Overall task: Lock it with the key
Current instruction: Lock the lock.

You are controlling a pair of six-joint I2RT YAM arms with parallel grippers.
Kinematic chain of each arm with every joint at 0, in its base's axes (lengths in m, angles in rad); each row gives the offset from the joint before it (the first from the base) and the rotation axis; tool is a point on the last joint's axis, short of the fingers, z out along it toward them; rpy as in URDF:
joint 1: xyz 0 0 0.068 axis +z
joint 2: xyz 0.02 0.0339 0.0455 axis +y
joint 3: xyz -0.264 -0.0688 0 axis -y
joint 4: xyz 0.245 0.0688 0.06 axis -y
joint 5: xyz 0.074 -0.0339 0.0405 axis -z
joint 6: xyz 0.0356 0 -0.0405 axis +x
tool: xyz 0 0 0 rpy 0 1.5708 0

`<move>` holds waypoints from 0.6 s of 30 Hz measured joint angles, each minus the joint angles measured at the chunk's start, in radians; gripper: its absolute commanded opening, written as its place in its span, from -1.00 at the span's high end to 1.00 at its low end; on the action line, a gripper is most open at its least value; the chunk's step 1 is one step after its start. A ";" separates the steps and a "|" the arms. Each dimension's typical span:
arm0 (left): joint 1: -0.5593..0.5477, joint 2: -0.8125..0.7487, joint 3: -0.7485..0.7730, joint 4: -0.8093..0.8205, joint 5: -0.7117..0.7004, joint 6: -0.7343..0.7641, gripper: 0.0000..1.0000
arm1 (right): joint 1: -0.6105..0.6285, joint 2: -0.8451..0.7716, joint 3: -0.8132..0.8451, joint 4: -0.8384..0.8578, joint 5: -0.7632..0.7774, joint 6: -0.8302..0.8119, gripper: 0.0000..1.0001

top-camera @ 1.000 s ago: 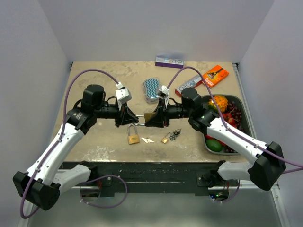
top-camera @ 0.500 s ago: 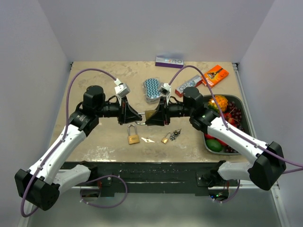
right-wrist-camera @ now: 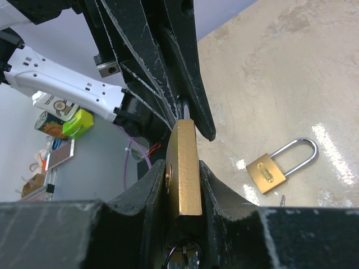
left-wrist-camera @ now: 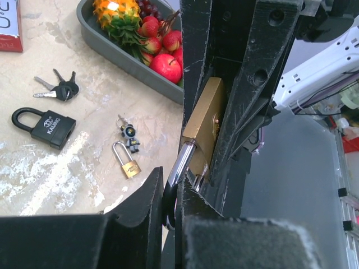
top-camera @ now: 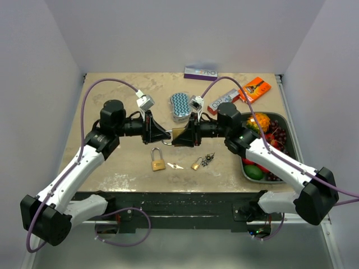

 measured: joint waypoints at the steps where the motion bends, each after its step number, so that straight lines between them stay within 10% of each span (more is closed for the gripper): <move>1: 0.000 -0.002 0.000 -0.008 -0.001 0.008 1.00 | 0.000 0.000 0.001 -0.006 0.000 -0.003 1.00; 6: 0.026 -0.016 0.001 -0.080 0.017 0.080 1.00 | 0.000 0.001 0.016 -0.056 -0.016 -0.053 0.99; 10: 0.105 -0.008 0.008 -0.130 0.113 0.142 1.00 | 0.002 0.019 0.033 -0.064 -0.017 -0.113 -0.10; 18: 0.253 0.026 0.077 -0.228 0.135 0.274 1.00 | -0.046 0.055 0.053 -0.131 -0.060 -0.236 -0.68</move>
